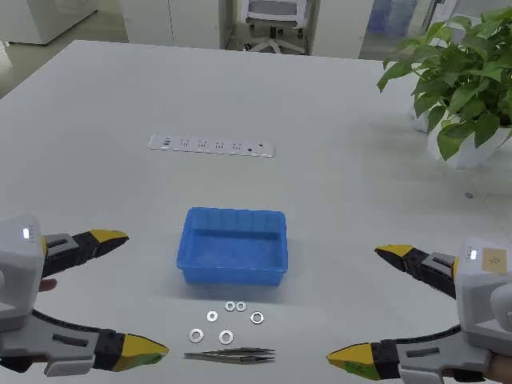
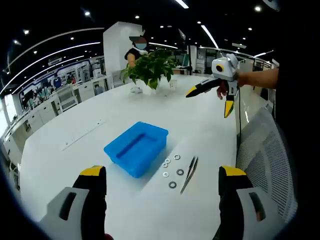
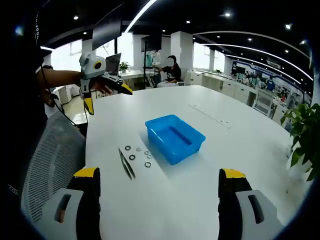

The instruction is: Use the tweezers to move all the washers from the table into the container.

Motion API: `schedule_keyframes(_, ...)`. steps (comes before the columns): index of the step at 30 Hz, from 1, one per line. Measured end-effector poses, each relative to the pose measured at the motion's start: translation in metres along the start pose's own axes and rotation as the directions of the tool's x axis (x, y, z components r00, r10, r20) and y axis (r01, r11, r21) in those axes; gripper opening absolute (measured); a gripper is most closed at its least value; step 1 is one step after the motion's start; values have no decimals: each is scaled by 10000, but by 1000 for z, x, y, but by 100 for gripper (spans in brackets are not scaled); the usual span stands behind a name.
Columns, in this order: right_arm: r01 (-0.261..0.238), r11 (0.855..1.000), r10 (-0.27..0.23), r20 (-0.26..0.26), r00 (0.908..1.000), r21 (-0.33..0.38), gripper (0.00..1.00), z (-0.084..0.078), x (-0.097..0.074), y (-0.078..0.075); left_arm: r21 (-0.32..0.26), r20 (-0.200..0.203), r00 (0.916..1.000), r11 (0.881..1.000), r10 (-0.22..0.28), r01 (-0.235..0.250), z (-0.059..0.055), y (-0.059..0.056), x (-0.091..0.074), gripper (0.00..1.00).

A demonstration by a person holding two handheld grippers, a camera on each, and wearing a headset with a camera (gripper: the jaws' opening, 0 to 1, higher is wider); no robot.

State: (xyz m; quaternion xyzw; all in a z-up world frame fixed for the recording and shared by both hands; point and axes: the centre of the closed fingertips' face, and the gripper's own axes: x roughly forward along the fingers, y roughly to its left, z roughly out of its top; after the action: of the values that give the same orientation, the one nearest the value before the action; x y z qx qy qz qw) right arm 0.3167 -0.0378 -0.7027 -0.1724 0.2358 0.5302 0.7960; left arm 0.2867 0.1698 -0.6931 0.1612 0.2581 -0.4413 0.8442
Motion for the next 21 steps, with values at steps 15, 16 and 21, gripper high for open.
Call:
schedule_keyframes(15, -14, 10000, 14, -22, 10000, 19, 98, -1, 0, 0, 0, -31, 9999, 9999, -166, 166, 0, -2, 1, 99)
schedule_keyframes(16, -24, 10000, 24, -33, 10000, 16, 98, -2, 0, 0, 1, -20, 9999, 9999, -172, 172, 0, -2, 1, 99)
schedule_keyframes(21, -1, 10000, 1, 18, 10000, 50, 98, -1, 0, 0, -41, 9, 9998, 9998, -200, 200, 0, -2, 2, 99)
